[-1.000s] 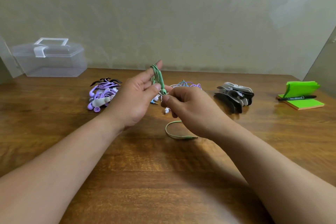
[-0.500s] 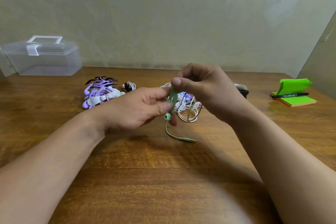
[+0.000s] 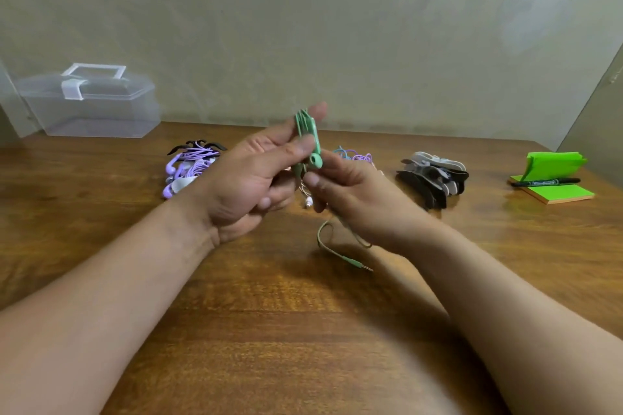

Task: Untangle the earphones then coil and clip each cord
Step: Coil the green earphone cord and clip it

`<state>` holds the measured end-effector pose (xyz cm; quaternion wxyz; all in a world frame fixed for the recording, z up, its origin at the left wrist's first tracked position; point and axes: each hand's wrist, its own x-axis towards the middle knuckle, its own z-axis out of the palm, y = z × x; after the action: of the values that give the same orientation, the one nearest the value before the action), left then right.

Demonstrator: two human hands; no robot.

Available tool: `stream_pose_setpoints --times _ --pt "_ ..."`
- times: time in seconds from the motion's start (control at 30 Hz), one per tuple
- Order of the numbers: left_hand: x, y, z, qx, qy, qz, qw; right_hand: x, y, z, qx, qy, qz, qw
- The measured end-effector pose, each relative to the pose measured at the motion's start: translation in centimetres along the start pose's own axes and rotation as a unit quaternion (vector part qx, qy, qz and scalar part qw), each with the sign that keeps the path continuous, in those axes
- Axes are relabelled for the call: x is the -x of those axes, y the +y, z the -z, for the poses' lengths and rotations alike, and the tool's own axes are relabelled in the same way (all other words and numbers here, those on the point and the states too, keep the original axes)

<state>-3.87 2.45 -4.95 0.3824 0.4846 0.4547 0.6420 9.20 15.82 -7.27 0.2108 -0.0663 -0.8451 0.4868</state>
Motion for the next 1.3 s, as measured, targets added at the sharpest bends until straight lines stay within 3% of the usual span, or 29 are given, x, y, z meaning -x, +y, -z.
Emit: stream_pose_setpoints --times 0.07,0.17,0.47,0.67,0.87,1.03,1.17,1.3 --pt "-0.3 -0.3 0.2 0.007 0.052 -0.002 0.999 0.0 -0.5 -1.0 0.049 -0.007 -0.011 0.999" --pt "-0.3 -0.3 0.0 -0.02 0.092 0.0 0.996 0.4 -1.7 -1.1 0.017 0.0 -0.042 0.999" --pt "-0.5 -0.8 -0.6 -0.042 0.104 0.011 0.994 0.1 -0.9 -1.7 0.089 0.074 -0.021 0.993" --pt "-0.4 -0.6 0.1 -0.032 0.079 0.014 0.996 0.4 -1.4 -1.4 0.071 0.071 -0.027 0.995" --pt "-0.6 -0.9 -1.2 -0.076 0.151 -0.027 0.985 0.3 -0.9 -1.4 0.065 0.061 -0.043 0.995" --pt "-1.1 -1.7 1.5 -0.262 0.193 -0.056 0.944 0.3 -0.9 -1.1 0.168 0.025 -0.035 0.985" --pt "-1.0 -2.1 2.7 -0.359 0.131 -0.042 0.923 0.1 -1.4 0.5 0.215 0.101 0.0 0.971" --pt "-0.7 -1.7 1.8 -0.371 0.037 0.002 0.928 0.3 -1.4 2.3 0.208 0.136 0.02 0.968"
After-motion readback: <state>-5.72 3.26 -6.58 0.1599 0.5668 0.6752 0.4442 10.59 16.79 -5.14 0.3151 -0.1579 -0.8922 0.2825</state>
